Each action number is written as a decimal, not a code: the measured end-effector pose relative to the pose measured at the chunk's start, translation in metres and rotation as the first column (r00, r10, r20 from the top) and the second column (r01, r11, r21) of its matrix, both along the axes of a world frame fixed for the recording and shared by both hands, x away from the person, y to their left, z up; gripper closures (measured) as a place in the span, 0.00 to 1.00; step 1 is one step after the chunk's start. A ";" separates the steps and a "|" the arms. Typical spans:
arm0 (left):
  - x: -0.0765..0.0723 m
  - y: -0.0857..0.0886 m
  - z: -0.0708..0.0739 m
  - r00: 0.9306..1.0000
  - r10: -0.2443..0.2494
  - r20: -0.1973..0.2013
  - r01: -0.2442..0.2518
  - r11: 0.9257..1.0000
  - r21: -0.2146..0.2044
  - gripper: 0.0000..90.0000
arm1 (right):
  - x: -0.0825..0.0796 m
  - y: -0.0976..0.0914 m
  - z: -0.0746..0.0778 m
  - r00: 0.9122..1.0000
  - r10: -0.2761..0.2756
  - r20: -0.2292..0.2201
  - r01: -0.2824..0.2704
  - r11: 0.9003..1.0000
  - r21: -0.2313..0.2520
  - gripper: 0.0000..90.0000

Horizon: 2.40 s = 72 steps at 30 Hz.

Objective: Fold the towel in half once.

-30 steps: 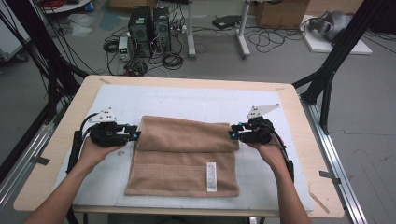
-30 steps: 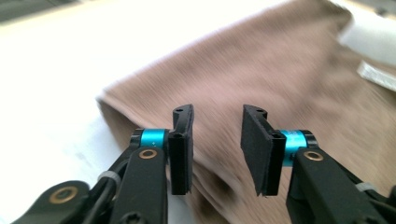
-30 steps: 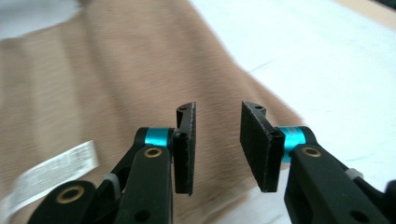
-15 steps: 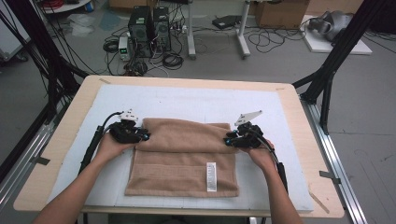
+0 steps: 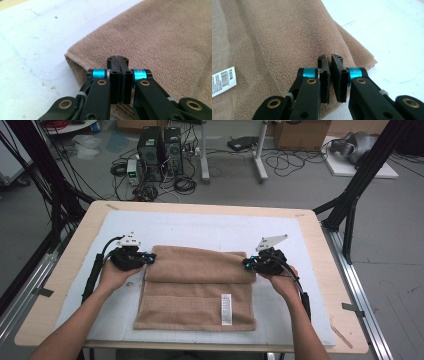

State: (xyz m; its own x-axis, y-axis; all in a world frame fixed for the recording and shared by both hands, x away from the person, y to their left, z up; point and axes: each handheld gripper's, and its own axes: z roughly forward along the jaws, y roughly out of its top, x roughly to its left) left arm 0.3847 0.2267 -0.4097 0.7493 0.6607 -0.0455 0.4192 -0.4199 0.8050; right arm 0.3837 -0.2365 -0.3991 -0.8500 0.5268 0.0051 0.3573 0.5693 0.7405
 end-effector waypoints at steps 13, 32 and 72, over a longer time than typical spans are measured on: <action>0.000 -0.002 -0.002 1.000 -0.009 0.007 0.009 1.000 0.010 0.99 | 0.007 0.001 -0.003 0.999 -0.003 -0.043 0.003 1.000 -0.018 0.94; 0.004 -0.019 -0.020 0.999 -0.033 -0.020 0.036 0.989 0.143 0.99 | 0.000 0.002 -0.024 0.999 0.007 -0.050 -0.010 0.997 -0.073 0.93; 0.063 -0.011 0.015 0.972 0.226 0.071 -0.227 0.974 0.005 0.68 | 0.067 0.013 0.018 0.978 -0.204 -0.044 0.203 0.979 -0.022 0.59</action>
